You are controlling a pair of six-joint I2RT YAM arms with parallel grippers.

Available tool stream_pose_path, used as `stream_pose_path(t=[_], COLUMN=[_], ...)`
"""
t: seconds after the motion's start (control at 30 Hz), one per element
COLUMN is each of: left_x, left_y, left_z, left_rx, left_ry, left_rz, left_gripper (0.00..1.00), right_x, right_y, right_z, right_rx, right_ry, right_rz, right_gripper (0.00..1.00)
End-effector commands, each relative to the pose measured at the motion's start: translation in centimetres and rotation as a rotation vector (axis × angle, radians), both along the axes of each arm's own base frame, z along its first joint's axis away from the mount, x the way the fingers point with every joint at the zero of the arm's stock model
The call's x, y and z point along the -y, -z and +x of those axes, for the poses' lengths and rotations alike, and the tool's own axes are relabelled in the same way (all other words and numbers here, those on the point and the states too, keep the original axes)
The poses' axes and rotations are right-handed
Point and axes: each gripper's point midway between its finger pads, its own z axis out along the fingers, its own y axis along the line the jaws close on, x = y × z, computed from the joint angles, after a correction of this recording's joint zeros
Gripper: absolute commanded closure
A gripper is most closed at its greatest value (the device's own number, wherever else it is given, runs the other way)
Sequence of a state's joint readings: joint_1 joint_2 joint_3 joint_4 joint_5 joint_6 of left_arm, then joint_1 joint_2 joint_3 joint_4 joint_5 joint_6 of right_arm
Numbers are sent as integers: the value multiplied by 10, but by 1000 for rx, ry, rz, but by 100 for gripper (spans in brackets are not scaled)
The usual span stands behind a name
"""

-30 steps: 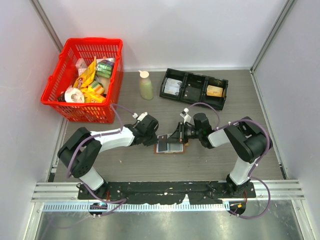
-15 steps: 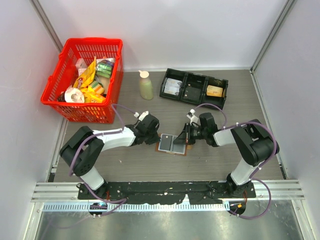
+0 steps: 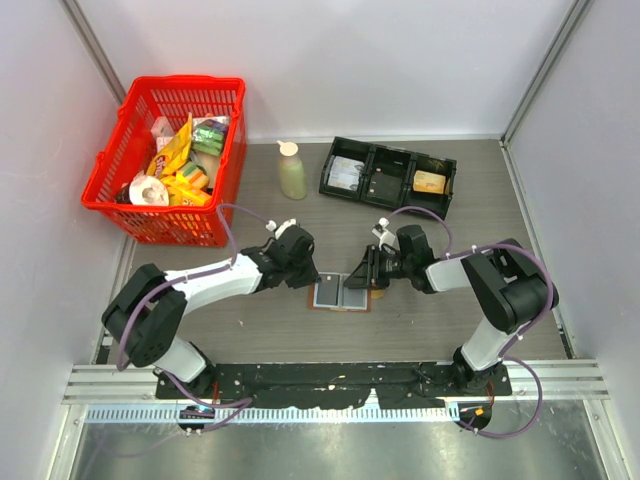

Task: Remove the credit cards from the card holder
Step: Remove the credit card from the card holder.

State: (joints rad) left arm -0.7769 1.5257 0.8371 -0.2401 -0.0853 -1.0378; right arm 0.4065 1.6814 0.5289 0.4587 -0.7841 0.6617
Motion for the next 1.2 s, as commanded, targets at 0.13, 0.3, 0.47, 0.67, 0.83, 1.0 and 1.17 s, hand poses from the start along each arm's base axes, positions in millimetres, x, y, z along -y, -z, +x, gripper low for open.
stream_pose_path(t=[0.13,0.3,0.47,0.67,0.83,1.0,1.17], left_x=[5,1,-4,-14,-19,-18,-2], left_y=[6,27,41,55,53,21,-11], left_z=[6,4,0,-8,-10,0,8], left_rx=[-2,-30,-55,-95,-99,-18,38], left_ry=[25,33,31,20,-11,-35,-7], left_rz=[27,72,104,145,147,104,23], left_gripper=[83,91,95,98,97,89,85], right_x=[-15,-22,-26,-23,-22,-19,-20], right_y=[-29,-27,-15,-3,-2,-2,-3], right_z=[13,12,11,9,7,6,7], right_rx=[92,95,72,43,46,52,55], right_ry=[-1,-13,1,29,40,45,43], right_rz=[37,28,-4,-31,-40,-52,-51], right_gripper=[62,54,49,47,47,47,47])
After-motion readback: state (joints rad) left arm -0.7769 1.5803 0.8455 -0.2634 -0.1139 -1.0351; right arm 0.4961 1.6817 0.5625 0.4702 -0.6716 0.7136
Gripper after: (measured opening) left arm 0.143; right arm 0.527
